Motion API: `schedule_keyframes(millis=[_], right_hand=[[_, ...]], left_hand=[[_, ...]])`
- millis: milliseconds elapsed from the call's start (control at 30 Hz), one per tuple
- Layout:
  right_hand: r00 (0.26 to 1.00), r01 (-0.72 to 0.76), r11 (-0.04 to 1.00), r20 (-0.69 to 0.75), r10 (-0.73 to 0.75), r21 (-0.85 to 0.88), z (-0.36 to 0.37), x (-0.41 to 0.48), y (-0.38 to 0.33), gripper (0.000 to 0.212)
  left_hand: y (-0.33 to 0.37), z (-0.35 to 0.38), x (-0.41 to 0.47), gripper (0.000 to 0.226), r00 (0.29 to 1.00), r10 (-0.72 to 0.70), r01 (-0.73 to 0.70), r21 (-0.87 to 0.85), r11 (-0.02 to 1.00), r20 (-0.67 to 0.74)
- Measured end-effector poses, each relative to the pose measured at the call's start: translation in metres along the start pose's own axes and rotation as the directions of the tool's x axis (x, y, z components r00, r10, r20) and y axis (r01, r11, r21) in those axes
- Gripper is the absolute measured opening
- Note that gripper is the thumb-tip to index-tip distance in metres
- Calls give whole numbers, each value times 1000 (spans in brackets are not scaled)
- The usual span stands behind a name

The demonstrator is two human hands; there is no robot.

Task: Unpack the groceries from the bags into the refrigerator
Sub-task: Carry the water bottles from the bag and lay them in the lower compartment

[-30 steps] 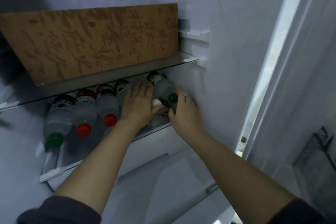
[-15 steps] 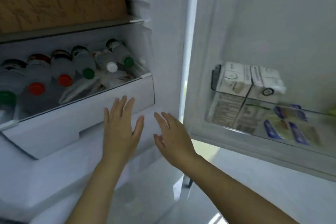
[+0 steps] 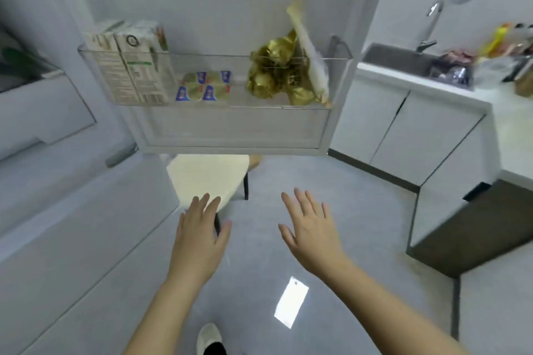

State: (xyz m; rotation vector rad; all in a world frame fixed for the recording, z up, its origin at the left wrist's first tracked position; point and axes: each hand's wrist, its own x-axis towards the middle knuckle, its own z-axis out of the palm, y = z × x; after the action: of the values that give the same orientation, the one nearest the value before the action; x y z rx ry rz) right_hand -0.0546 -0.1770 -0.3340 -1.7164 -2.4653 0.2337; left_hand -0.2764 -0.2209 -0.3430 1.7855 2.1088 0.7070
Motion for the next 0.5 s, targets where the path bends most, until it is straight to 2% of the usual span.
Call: schedule_keyframes(millis=[233, 500], right_hand=[[953, -294, 955, -62, 295, 27, -29, -64, 94, 62], [842, -536, 844, -59, 536, 18, -38, -123, 186, 63]], left_hand=[[112, 44, 12, 53, 958, 278, -276, -31, 961, 72], [208, 129, 14, 56, 865, 429, -417, -105, 903, 261]])
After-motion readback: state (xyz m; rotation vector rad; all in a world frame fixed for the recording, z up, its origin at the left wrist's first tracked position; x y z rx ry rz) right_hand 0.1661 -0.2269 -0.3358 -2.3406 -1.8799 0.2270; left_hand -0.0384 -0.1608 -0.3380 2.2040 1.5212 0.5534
